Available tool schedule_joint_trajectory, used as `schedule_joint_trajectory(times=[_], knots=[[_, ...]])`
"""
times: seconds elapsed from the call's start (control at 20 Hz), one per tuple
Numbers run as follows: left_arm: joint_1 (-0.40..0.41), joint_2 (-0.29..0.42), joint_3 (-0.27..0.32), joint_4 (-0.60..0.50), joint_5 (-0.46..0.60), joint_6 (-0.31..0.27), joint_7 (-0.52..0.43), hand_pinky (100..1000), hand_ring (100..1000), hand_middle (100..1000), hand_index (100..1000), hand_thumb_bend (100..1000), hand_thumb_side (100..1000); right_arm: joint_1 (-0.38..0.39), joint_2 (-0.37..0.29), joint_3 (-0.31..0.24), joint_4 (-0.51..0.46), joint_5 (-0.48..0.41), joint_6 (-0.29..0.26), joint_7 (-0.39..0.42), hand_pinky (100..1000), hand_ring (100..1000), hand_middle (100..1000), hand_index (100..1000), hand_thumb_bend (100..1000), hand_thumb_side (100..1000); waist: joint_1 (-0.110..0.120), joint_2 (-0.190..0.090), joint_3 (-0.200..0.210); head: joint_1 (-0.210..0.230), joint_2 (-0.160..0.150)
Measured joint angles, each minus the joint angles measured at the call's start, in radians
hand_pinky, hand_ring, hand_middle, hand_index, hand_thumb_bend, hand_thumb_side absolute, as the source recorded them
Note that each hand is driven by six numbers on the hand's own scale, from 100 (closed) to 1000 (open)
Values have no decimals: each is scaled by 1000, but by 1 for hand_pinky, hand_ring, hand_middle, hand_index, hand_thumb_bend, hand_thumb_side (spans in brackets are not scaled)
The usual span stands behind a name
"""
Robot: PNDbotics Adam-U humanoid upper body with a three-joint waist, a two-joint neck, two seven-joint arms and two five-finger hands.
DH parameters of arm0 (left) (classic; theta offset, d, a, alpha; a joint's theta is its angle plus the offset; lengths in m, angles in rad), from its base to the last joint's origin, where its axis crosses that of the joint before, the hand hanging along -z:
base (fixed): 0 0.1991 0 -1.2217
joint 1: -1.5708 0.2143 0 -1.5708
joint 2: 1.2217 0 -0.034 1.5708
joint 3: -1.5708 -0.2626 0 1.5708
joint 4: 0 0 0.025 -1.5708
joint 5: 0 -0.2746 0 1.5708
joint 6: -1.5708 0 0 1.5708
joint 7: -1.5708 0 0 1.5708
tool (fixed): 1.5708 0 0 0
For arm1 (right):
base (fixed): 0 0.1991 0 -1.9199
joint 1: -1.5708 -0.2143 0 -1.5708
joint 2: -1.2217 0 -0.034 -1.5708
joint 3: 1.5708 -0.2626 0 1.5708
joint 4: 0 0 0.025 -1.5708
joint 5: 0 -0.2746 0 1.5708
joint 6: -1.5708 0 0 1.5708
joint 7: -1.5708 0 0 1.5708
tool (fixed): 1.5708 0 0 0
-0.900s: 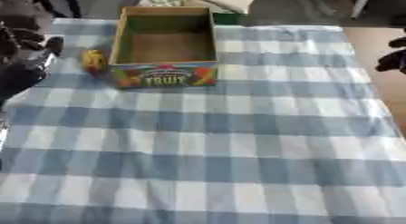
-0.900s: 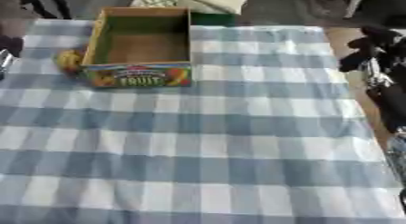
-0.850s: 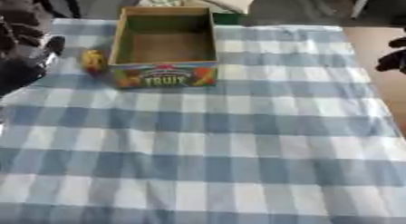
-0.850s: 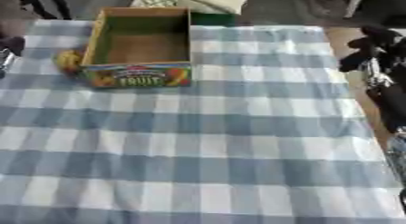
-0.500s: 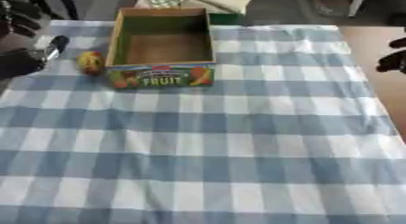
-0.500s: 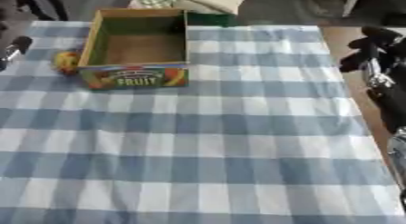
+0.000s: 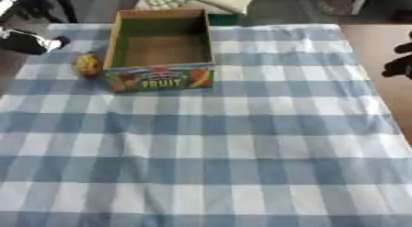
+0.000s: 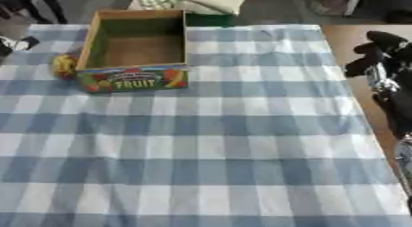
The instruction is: Pick up objects on the table and place them in the box.
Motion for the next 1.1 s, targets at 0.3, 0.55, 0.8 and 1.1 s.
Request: schedule_joint_trajectory(times=[0.3,0.55,0.8,1.1], knots=[[-93,-81,4,235,-167,-35,-10,684,644,630,701,523,100,0,0,3,2,0,2,2,566,571,627,800,100,409,1,0,-13,5,5],[-124,-132,28,353,-249,-36,34,678,642,638,704,515,100,0,0,4,6,0,2,5,566,571,627,800,100,406,0,4,-19,8,7],[-126,-149,35,383,-264,-29,61,676,645,651,722,515,105,0,0,6,6,0,2,7,566,571,627,800,100,410,0,5,-21,9,7],[-126,-156,34,383,-302,4,73,652,594,617,703,506,100,0,0,9,6,0,1,7,566,570,626,800,100,410,-1,5,-22,9,7]])
